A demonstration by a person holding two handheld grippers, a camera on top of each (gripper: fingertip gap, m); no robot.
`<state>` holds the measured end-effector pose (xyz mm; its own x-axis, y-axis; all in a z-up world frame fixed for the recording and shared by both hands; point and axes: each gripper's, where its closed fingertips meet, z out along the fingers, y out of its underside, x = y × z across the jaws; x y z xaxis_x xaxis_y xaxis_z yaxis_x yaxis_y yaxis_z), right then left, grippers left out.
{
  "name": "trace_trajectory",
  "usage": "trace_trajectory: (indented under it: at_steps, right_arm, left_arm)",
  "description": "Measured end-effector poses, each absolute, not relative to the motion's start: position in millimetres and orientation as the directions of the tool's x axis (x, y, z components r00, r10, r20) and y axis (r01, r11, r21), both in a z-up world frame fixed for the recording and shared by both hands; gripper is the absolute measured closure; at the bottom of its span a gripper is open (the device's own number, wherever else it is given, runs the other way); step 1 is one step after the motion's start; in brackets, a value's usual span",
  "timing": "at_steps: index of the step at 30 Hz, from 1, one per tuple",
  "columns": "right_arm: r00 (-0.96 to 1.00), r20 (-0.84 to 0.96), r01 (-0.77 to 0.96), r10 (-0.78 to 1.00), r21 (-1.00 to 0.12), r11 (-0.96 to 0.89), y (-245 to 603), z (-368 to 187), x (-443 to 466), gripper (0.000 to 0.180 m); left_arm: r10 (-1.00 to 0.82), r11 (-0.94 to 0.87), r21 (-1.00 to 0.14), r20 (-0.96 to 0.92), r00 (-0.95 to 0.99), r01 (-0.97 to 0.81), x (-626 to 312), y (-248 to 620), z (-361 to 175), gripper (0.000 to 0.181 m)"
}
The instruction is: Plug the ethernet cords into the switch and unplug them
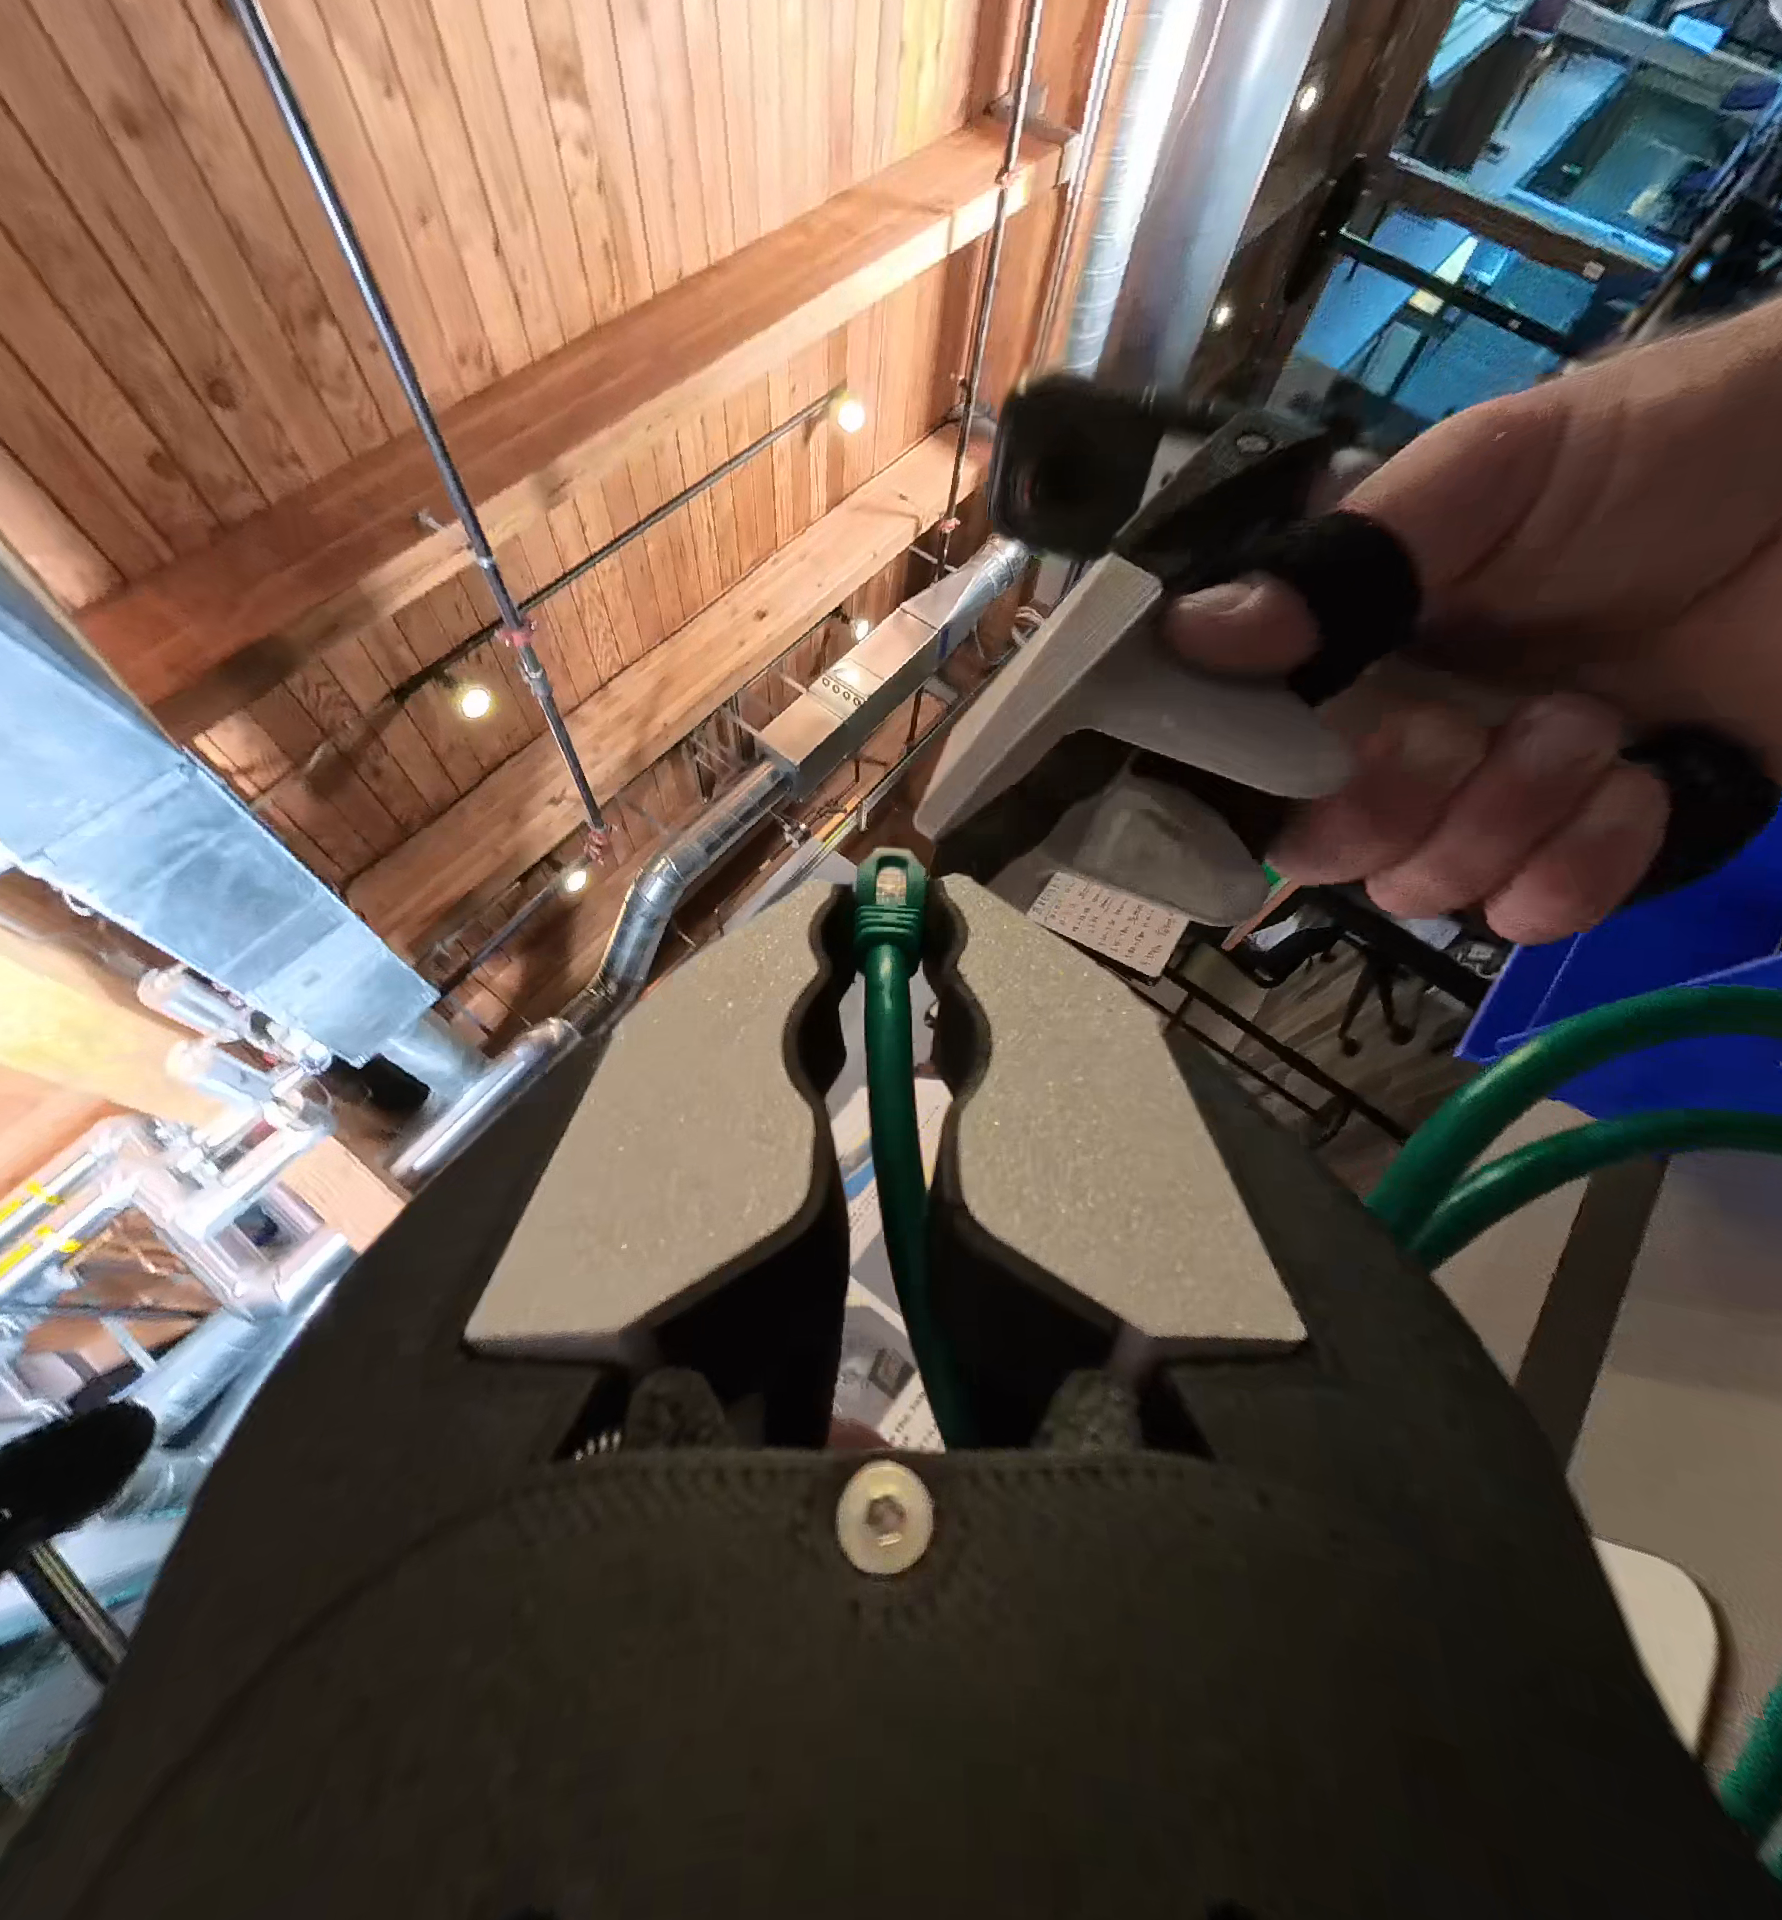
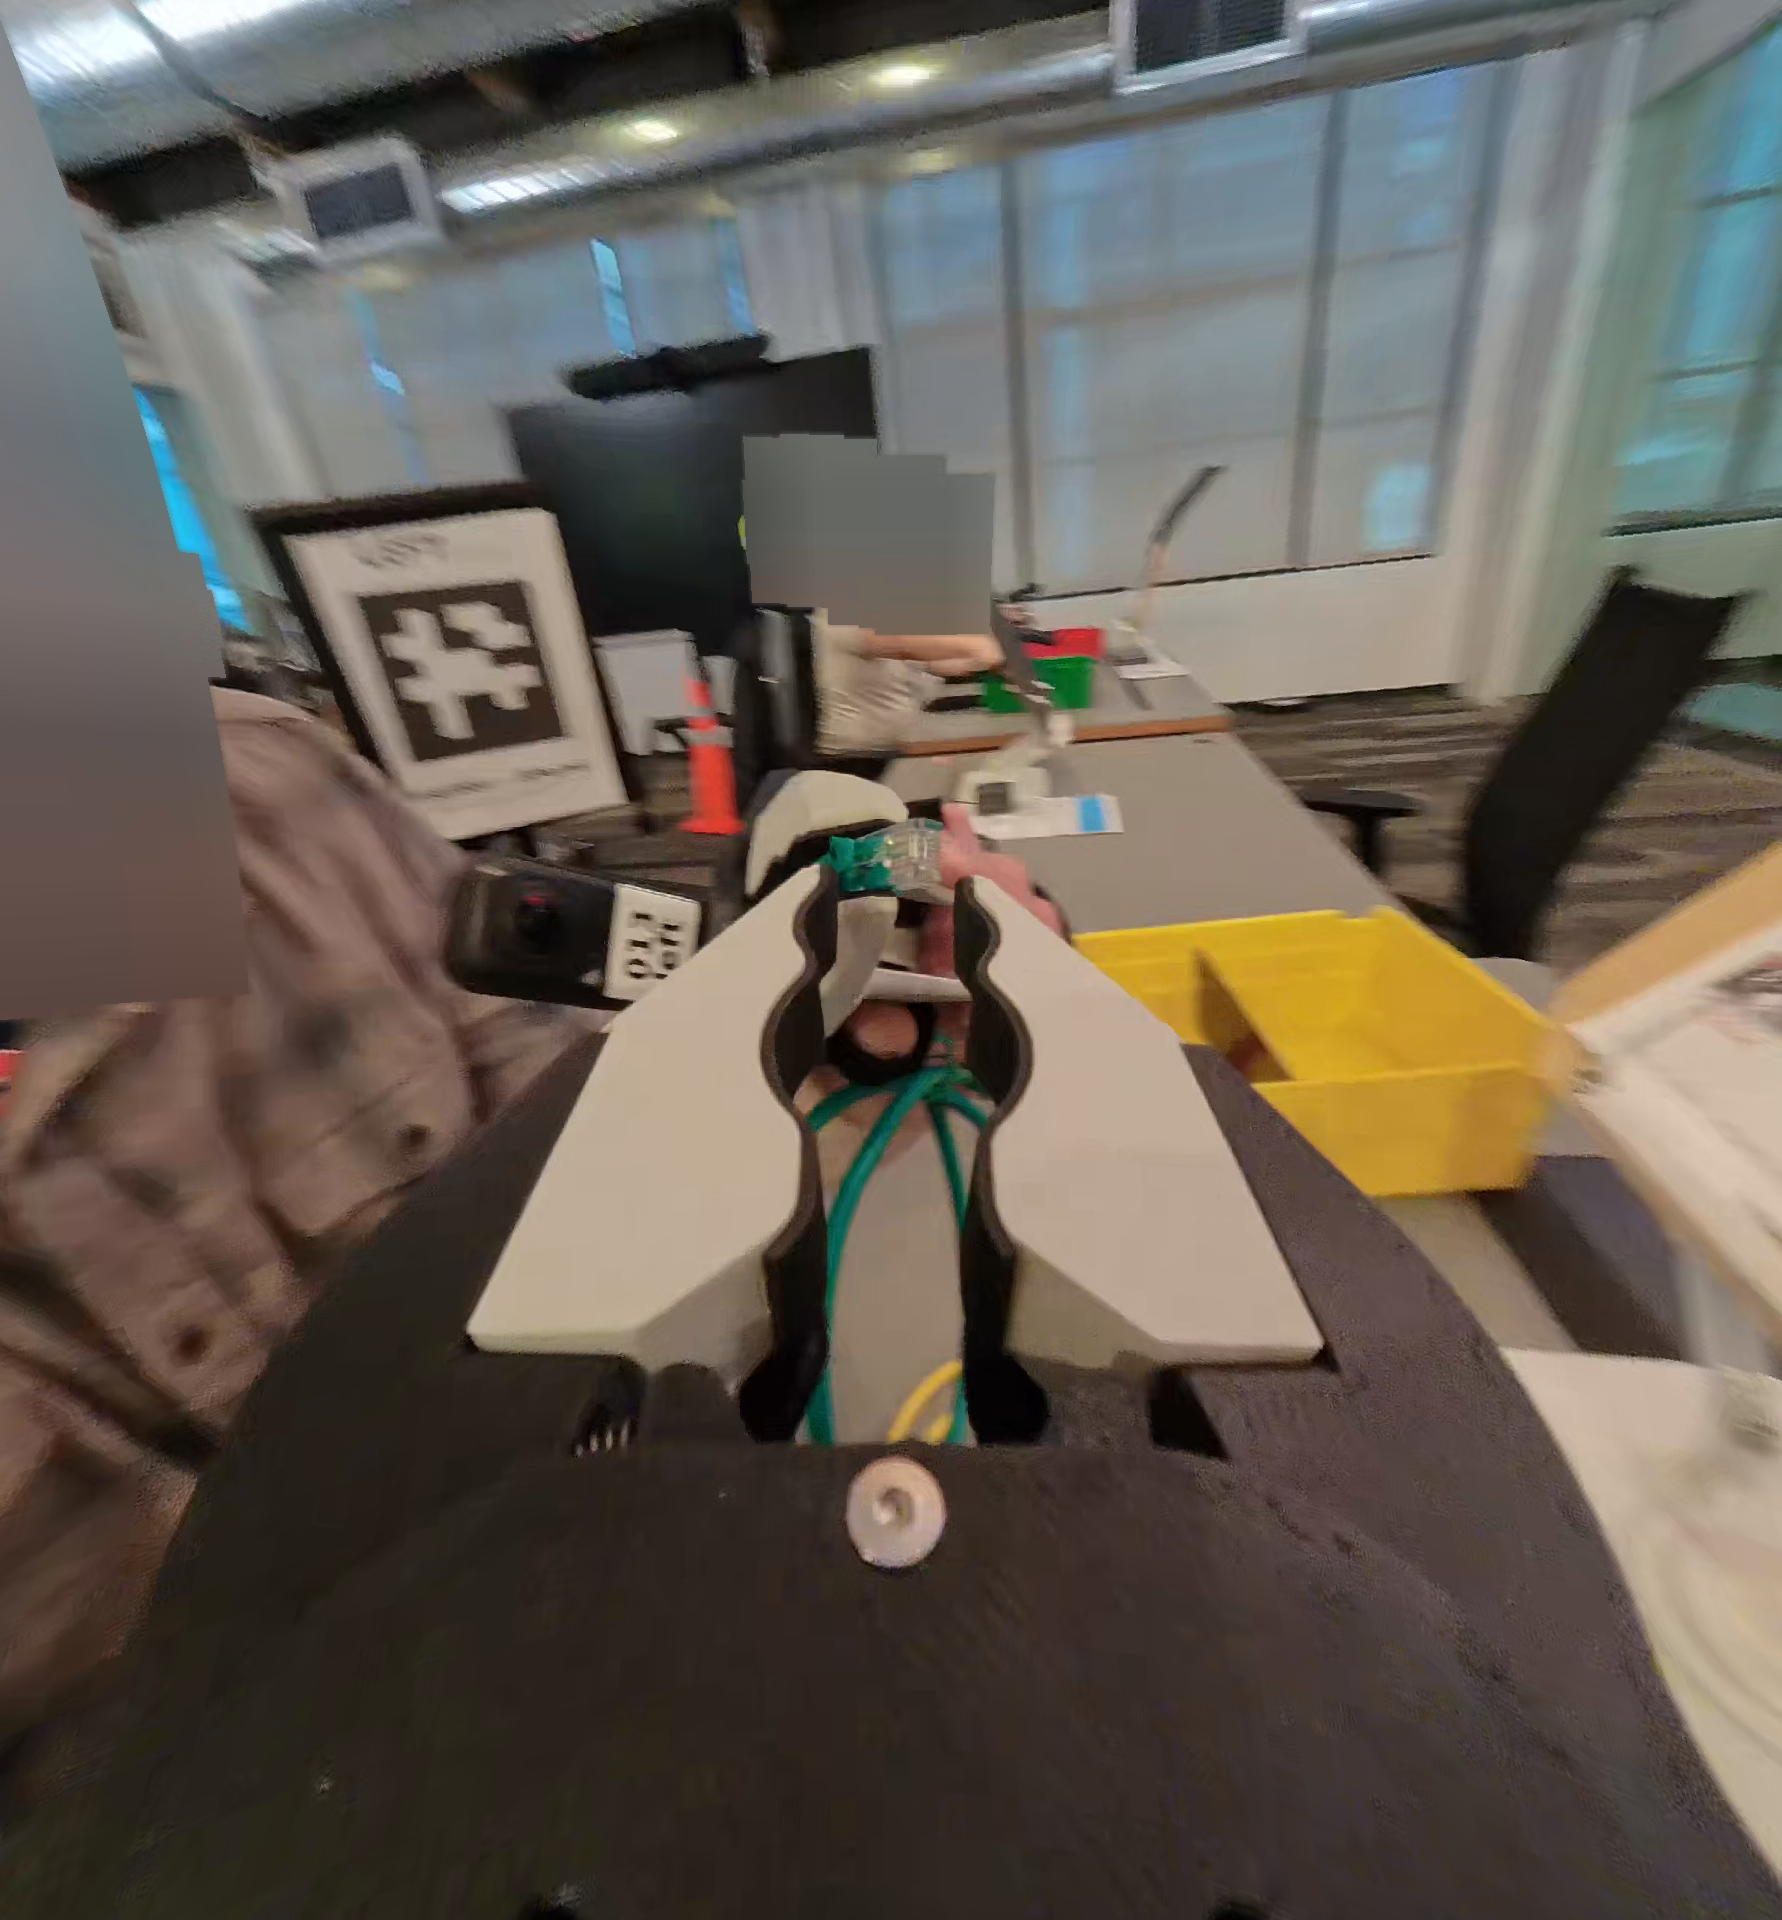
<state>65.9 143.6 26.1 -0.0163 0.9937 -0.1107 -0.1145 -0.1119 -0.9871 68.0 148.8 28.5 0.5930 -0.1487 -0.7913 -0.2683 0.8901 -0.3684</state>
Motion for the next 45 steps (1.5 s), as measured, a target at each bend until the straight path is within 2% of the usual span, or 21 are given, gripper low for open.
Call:
trace_trajectory:
  at_steps: [4,6,12,22,45]
  right_arm:
    - [-0.182,-0.172,-0.107,0.968,-0.975,-0.193,127,23,64,0.155]
    - [-0.217,-0.186,-0.100,0.958,-0.972,-0.211,124,21,64,0.162]
    - [-0.350,-0.193,-0.138,0.917,-0.957,-0.254,114,24,69,0.166]
    - [-0.325,-0.152,-0.178,0.934,-0.959,-0.218,114,30,64,0.169]
    - [-0.420,-0.239,-0.220,0.876,-0.909,-0.353,120,33,66,0.169]
  left_arm:
    - [-0.084,0.905,-0.297,-0.828,0.554,-0.306,78,138,24,0.168]
    - [-0.073,0.908,-0.285,-0.831,0.552,-0.309,81,135,23,0.168]
    - [-0.084,0.921,-0.278,-0.825,0.559,-0.272,85,126,24,0.167]
    - [-0.087,0.929,-0.280,-0.802,0.591,-0.244,78,126,30,0.168]
    - [-0.040,0.928,-0.257,-0.787,0.615,-0.269,77,127,31,0.169]
